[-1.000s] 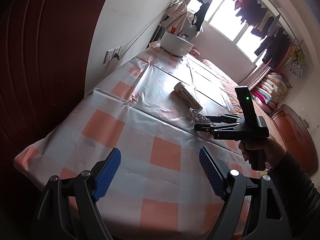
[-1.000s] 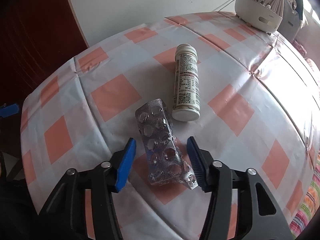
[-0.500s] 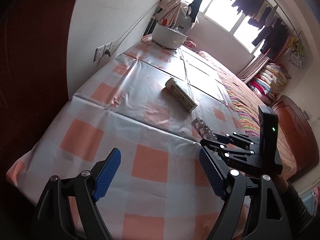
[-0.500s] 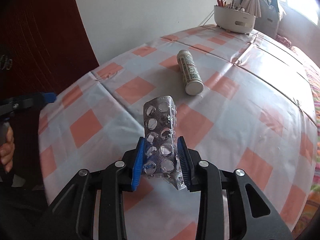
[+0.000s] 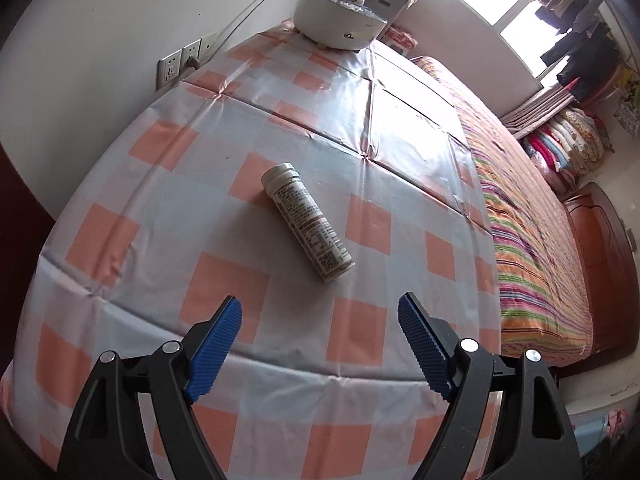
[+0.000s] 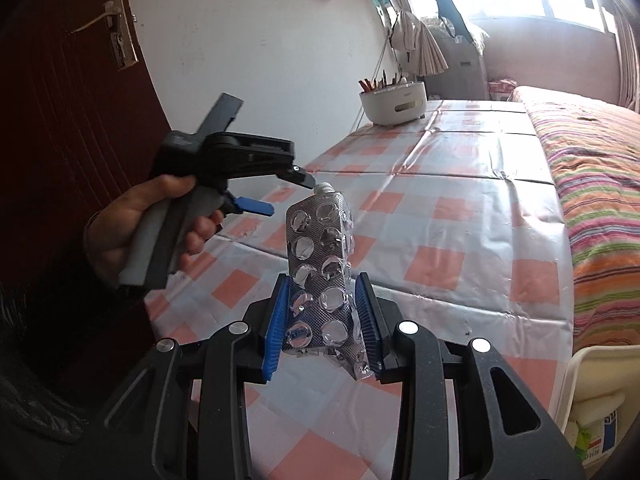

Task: Collect trash
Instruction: 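Grasp the white pill tube with the left gripper while the right gripper holds the blister pack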

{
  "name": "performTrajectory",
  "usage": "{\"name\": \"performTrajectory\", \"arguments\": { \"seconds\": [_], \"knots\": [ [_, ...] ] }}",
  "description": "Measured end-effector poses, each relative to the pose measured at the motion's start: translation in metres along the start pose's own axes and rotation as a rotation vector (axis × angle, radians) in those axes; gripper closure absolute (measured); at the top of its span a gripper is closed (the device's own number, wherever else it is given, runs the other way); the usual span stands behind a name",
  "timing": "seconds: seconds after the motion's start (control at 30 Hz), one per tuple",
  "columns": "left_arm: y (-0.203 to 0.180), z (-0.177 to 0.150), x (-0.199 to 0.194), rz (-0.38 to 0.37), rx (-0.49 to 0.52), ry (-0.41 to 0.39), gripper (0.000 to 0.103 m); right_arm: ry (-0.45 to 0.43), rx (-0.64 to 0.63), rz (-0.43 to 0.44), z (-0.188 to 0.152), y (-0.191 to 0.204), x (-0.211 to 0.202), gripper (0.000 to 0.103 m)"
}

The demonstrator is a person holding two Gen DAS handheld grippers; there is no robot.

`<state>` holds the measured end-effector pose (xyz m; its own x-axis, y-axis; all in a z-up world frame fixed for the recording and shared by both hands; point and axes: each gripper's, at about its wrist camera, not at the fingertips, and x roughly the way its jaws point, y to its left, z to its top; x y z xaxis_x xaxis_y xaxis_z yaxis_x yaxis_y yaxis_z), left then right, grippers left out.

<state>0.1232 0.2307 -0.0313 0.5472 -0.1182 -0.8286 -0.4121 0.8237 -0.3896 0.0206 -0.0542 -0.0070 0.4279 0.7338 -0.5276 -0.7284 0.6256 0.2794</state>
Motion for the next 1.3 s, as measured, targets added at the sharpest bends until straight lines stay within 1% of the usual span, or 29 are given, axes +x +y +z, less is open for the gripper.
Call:
{"name": "performTrajectory", "arguments": {
  "seconds": [0.03, 0.13, 0.23, 0.4, 0.6, 0.73, 0.77, 0.9, 1.03, 1.07, 1.1, 1.13, 1.17, 1.23, 1.3],
  "knots": [
    [-0.003, 0.006, 0.005, 0.012, -0.008, 0.015, 0.025, -0.011, 0.006, 0.009, -0.003, 0.001, -0.005, 0.070],
    [-0.010, 0.024, 0.025, 0.081, -0.026, 0.080, 0.025, -0.039, 0.037, 0.040, -0.010, 0.008, -0.012, 0.070],
    [-0.013, 0.035, 0.047, 0.151, -0.048, 0.172, 0.025, -0.051, 0.041, 0.052, -0.014, 0.013, -0.014, 0.070],
    [-0.010, 0.046, 0.069, 0.207, -0.104, 0.235, 0.025, -0.065, 0.028, 0.084, -0.023, 0.015, -0.020, 0.070],
    [-0.009, 0.057, 0.089, 0.254, -0.165, 0.265, 0.025, -0.070, 0.050, 0.095, -0.032, 0.005, -0.016, 0.070],
    [-0.006, 0.062, 0.098, 0.276, -0.196, 0.272, 0.025, -0.072, 0.077, 0.094, -0.036, -0.003, -0.018, 0.070],
    [-0.006, 0.064, 0.098, 0.281, -0.199, 0.262, 0.025, -0.071, 0.084, 0.094, -0.036, -0.005, -0.018, 0.070],
    [-0.006, 0.069, 0.101, 0.294, -0.181, 0.275, 0.025, -0.075, 0.097, 0.086, -0.037, -0.009, -0.019, 0.070],
    [-0.009, 0.072, 0.104, 0.302, -0.152, 0.264, 0.025, -0.079, 0.105, 0.083, -0.038, -0.009, -0.021, 0.069],
    [-0.010, 0.073, 0.104, 0.302, -0.140, 0.259, 0.027, -0.080, 0.106, 0.083, -0.038, -0.008, -0.022, 0.069],
    [-0.013, 0.073, 0.104, 0.308, -0.118, 0.254, 0.033, -0.082, 0.110, 0.083, -0.038, -0.008, -0.023, 0.069],
    [-0.015, 0.073, 0.104, 0.315, -0.095, 0.247, 0.042, -0.082, 0.111, 0.083, -0.038, -0.008, -0.023, 0.069],
    [-0.019, 0.076, 0.105, 0.323, -0.075, 0.244, 0.046, -0.085, 0.115, 0.083, -0.038, -0.008, -0.025, 0.069],
    [-0.023, 0.078, 0.107, 0.315, -0.042, 0.249, 0.062, -0.089, 0.116, 0.078, -0.038, -0.007, -0.027, 0.069],
    [-0.024, 0.078, 0.106, 0.292, -0.032, 0.257, 0.066, -0.097, 0.123, 0.072, -0.039, -0.008, -0.031, 0.069]
  ]
}}
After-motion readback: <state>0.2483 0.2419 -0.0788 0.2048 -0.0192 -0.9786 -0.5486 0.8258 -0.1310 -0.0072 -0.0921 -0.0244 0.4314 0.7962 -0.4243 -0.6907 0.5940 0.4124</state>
